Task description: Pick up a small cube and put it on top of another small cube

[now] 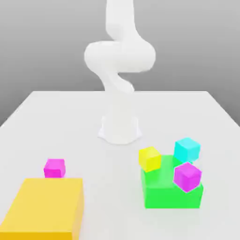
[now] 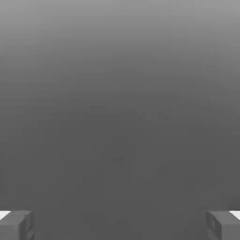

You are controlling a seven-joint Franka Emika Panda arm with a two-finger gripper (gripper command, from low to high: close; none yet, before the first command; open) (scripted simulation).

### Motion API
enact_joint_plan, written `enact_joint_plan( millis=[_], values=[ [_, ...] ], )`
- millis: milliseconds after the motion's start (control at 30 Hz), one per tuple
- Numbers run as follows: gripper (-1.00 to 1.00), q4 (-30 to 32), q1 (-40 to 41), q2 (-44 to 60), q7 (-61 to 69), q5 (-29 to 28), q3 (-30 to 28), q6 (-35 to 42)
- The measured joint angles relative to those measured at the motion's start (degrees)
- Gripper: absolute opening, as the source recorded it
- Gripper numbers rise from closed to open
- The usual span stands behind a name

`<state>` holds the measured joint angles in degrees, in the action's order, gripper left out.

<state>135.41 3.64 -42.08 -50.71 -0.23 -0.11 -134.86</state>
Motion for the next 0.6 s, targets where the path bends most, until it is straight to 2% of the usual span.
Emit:
enact_joint_plan(
  millis=[400,600],
  values=[
    [0.00,20.3,20.1,22.4,-28.8,-1.5,-1.7,-17.6],
    [0.00,30.7,28.8,37.8,-43.9,-0.9,-5.4,-29.0]
  ],
)
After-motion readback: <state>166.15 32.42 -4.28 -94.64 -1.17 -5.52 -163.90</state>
